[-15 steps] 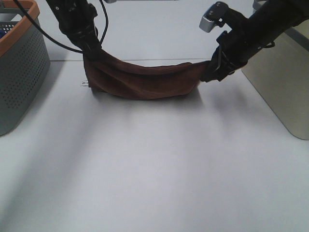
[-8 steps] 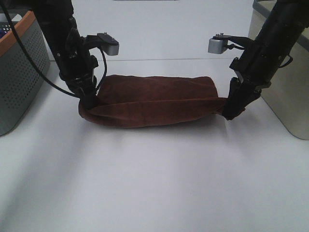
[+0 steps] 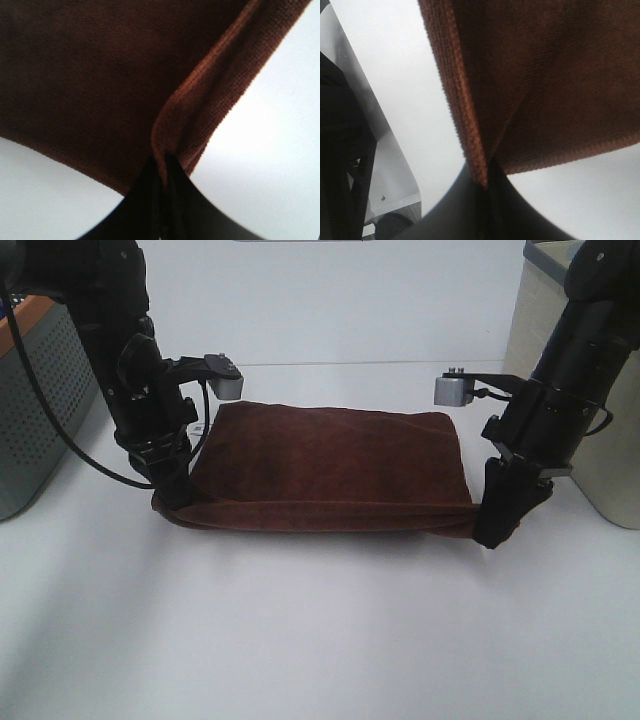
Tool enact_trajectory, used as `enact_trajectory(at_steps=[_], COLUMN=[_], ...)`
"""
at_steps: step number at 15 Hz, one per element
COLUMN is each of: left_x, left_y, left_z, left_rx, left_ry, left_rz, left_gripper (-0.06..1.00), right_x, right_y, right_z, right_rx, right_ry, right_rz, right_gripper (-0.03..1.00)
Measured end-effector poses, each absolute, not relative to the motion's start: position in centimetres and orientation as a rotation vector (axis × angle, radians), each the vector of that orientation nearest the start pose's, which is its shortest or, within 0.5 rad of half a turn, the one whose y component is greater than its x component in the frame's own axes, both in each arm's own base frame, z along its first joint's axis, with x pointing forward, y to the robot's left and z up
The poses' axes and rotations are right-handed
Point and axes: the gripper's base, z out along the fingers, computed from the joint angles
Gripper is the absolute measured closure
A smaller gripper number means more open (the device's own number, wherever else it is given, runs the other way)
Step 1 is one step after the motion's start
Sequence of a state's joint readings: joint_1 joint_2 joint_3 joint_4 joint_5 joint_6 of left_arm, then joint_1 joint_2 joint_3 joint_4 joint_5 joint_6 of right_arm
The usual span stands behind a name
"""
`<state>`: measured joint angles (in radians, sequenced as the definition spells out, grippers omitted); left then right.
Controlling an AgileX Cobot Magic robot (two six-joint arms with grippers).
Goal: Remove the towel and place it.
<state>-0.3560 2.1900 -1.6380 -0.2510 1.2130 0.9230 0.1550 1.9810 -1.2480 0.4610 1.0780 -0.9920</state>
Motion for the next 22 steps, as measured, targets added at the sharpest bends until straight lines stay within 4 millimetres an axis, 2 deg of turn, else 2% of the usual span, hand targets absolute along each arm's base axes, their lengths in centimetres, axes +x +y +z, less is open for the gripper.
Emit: enact_trajectory(at_steps=[3,6,8,10,12,13,14,16,17,20,22], left_x=[38.6,38.5,38.5,38.2,37.7,37.6,37.5,37.5,37.5,37.5,38.6], left_y=[-16.9,-17.1,-17.0,-16.9,-16.8,-16.7,-16.7,-16.7,-16.7,-16.6,-16.8], left_z=[15.0,15.0,15.0,14.5,13.9,13.8,13.7,13.7,13.7,13.7,14.9], left_rx=[1.738,1.707,1.701,1.704,1.681,1.646,1.598,1.497,1.452,1.347,1.239], left_ry=[2.618,2.629,2.636,2.655,2.702,2.737,2.775,2.845,2.874,2.940,2.950], left_rz=[-0.434,-0.472,-0.473,-0.484,-0.496,-0.496,-0.494,-0.489,-0.487,-0.476,-0.424], left_gripper=[0.94,0.94,0.92,0.87,0.76,0.64,0.49,0.32,0.26,0.22,0.20], right_x=[33.2,33.1,33.0,33.0,33.0,33.0,33.0,33.0,33.0,33.0,33.6], right_y=[8.9,9.0,9.0,9.1,9.2,9.2,9.2,9.2,9.2,9.2,9.2], right_z=[13.8,13.6,13.6,13.6,13.6,13.6,13.6,13.6,13.6,13.6,14.5], right_rx=[-1.270,-1.213,-1.179,-1.115,-1.047,-1.018,-0.982,-0.928,-0.845,-0.710,-0.570], right_ry=[2.813,2.848,2.876,2.904,2.938,2.954,2.971,2.998,3.037,3.094,3.119], right_rz=[0.688,0.708,0.730,0.743,0.749,0.750,0.752,0.752,0.751,0.748,0.712], right_gripper=[0.97,0.97,0.84,0.62,0.43,0.39,0.37,0.36,0.35,0.34,0.34])
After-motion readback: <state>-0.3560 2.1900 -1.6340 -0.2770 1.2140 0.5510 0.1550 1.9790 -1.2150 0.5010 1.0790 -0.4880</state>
